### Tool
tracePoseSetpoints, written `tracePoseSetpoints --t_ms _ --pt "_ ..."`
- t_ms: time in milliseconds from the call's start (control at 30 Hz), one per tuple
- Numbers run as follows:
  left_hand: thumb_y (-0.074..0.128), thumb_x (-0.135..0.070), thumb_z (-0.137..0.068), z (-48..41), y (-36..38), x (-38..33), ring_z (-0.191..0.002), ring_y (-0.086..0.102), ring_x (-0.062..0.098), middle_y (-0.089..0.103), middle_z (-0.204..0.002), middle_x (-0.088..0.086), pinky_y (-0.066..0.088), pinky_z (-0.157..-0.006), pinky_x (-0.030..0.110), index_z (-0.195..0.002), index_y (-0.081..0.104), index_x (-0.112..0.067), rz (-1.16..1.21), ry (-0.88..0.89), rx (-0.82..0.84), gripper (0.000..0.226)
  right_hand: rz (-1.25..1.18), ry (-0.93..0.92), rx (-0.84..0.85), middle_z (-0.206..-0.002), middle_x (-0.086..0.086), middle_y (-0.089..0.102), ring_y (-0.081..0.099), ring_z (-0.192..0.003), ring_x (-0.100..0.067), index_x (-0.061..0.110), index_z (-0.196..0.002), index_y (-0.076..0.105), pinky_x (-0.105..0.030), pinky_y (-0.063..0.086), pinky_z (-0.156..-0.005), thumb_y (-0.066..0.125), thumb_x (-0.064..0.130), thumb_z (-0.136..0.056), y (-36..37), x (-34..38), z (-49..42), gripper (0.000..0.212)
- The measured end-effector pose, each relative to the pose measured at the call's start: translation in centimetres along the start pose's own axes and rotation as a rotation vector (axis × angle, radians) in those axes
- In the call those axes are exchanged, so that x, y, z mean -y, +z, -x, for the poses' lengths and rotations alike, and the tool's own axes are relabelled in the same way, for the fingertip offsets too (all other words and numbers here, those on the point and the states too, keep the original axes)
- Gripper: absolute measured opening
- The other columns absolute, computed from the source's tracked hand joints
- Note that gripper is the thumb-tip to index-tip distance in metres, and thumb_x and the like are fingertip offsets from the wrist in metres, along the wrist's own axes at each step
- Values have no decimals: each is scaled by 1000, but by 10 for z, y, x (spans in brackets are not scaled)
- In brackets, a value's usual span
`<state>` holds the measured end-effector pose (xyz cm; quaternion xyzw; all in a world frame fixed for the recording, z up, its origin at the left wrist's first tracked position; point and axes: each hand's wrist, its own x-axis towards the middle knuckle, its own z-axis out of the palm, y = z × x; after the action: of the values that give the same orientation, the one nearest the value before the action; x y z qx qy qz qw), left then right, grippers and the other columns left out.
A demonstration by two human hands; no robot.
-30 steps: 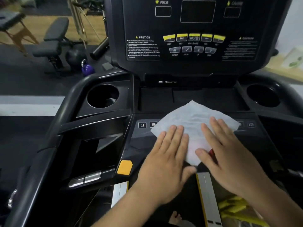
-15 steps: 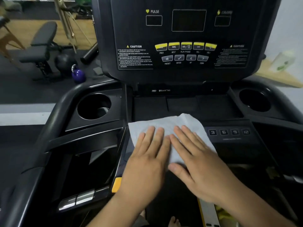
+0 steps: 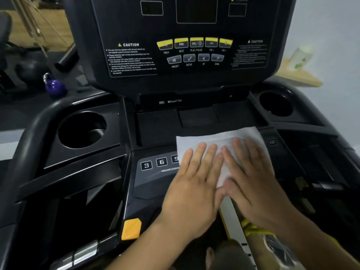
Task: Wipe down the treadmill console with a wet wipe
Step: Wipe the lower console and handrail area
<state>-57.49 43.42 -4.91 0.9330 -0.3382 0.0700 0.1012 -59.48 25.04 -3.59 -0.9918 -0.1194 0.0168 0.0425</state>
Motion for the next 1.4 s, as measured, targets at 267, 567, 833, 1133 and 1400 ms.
tracePoseSetpoints --t_ms 267,567,833,1133,1400 --pt "17 -59 -102 22 -9 -8 -151 -6 31 4 -164 11 9 -118 51 -156 12 -13 -46 -126 42 71 -7 -190 3 -162 -3 -5 -12 -148 -22 22 -154 7 -46 1 -117 6 60 -99 -2 -3 -1 67" --pt "17 -76 -88 -75 25 -110 -141 -33 37 -29 -155 23 -7 -118 56 -149 -21 -3 -207 -172 180 102 -64 -121 101 -153 9 -37 -36 -139 -12 28 -148 -20 -35 -9 -118 -9 67 -90 -16 -119 13 71" --pt "32 -80 -82 -74 29 -140 -148 -19 33 -20 -160 18 6 -121 53 -153 -12 -4 -132 -222 158 113 -161 -245 125 -150 1 -43 -42 -135 -22 24 -141 -31 -44 -9 -117 -1 69 -90 -15 -141 16 74" --pt "54 -56 -79 -65 44 -142 -149 -3 40 1 -161 24 10 -117 56 -154 9 0 -232 -182 126 104 -167 -238 199 -146 4 -48 -43 -135 -26 27 -141 -32 -46 4 -115 6 73 -86 -14 -147 43 81" --pt "60 -49 -78 -92 34 -112 -148 -20 32 -17 -161 19 0 -119 51 -153 -9 -3 -217 -209 126 112 -143 -241 99 -153 -2 -37 -38 -137 -29 23 -143 -26 -51 -3 -118 -1 73 -85 -16 -137 1 81"
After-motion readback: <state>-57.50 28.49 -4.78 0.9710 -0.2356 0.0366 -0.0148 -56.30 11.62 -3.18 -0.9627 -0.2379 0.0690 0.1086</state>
